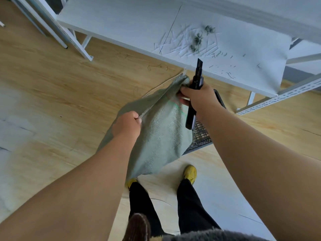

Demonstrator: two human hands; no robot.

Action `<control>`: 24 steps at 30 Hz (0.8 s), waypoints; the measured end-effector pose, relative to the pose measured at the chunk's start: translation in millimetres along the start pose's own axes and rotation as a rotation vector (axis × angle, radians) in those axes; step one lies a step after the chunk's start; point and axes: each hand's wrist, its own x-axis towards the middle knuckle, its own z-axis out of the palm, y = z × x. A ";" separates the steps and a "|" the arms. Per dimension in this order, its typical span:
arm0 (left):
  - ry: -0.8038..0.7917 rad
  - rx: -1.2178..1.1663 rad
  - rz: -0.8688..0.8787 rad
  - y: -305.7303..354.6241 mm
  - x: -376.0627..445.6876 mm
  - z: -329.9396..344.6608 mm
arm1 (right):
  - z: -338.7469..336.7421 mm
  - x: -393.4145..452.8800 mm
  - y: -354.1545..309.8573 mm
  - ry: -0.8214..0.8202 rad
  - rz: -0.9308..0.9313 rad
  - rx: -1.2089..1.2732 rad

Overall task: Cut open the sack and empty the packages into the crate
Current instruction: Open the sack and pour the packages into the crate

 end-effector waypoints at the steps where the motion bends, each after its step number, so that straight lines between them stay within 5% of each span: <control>1: 0.022 -0.042 0.018 6.7 -1.6 -2.7 | -6.4 -1.8 -3.5 0.026 -0.006 0.001; 7: 0.121 -0.267 0.200 62.0 -23.7 -32.5 | -51.5 -14.1 -51.9 0.199 -0.139 0.027; 16: 0.206 -0.495 0.421 154.6 -64.5 -78.3 | -125.9 -44.4 -141.4 0.244 -0.369 0.086; 24: 0.175 -0.517 0.408 177.4 -86.0 -73.7 | -160.2 -60.6 -149.6 0.202 -0.360 0.032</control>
